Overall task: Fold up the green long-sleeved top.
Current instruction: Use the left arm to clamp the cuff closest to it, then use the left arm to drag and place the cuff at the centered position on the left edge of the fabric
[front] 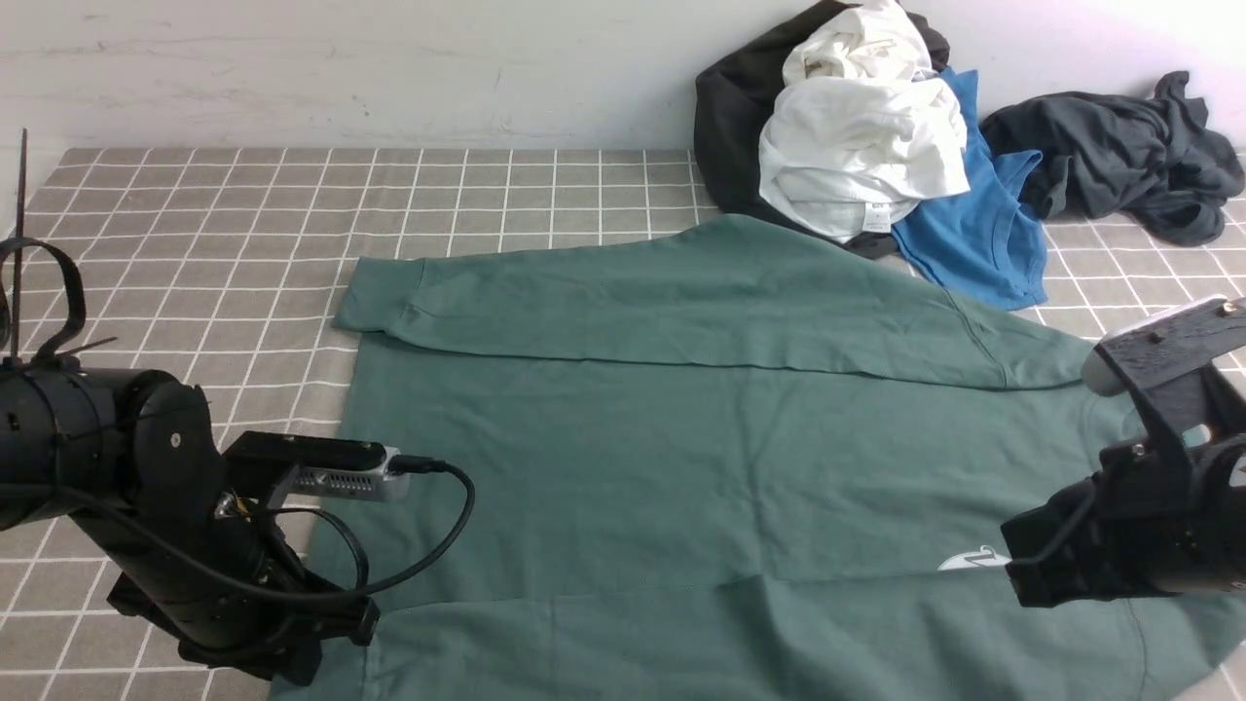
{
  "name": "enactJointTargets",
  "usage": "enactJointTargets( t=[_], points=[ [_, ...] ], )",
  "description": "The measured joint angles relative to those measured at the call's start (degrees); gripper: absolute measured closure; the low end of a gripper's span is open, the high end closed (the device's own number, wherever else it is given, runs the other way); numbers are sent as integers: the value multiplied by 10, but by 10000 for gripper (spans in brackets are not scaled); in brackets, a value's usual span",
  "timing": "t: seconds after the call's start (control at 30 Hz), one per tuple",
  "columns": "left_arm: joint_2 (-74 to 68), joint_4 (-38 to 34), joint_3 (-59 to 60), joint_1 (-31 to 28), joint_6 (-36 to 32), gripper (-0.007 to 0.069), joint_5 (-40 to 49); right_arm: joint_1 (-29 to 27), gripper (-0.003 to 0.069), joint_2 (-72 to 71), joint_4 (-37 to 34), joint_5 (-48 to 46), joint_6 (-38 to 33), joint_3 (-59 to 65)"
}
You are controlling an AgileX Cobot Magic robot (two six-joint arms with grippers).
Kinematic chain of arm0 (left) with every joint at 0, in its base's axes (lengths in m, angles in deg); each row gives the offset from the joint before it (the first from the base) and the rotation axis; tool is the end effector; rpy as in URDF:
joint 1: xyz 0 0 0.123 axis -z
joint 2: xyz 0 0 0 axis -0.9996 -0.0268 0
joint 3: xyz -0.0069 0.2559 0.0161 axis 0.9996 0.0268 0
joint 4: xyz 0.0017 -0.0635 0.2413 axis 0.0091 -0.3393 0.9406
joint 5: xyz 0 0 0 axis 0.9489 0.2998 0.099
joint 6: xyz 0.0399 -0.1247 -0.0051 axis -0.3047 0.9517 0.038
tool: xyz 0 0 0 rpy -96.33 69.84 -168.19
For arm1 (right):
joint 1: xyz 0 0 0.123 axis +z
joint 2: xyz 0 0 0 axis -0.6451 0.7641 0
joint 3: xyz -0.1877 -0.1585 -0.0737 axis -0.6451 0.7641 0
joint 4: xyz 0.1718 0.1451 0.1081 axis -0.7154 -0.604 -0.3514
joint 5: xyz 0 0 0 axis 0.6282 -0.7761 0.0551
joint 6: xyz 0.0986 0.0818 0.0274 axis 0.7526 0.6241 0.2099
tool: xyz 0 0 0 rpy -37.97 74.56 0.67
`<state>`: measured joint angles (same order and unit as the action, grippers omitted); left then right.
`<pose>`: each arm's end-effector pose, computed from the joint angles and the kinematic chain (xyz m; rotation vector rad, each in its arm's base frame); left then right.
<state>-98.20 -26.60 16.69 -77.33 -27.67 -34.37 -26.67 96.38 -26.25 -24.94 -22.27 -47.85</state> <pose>0.2526 -0.0638 0.0855 0.1557 3.0285 -0.1844 0.2359 0.0856 0.1684 -0.5888 2.5306 0.3073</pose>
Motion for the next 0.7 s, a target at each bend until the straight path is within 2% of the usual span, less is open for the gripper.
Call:
enactJointTargets(
  t=[0.07, 0.1, 0.37, 0.47, 0.7],
  points=[
    [7, 0, -9, 3, 0, 594, 2, 0, 669, 0, 0, 0, 0, 0],
    [12, 0, -14, 5, 0, 603, 2, 0, 669, 0, -1, 0, 0, 0],
    [83, 13, -92, 13, 0, 609, 16, 0, 669, 0, 3, 1, -1, 0],
    [94, 42, -134, 13, 1, 609, 4, 0, 669, 0, 5, 5, -1, 0],
    [2, 105, -209, 1, 67, 609, -18, 0, 669, 0, 7, 9, -2, 0]
  ],
)
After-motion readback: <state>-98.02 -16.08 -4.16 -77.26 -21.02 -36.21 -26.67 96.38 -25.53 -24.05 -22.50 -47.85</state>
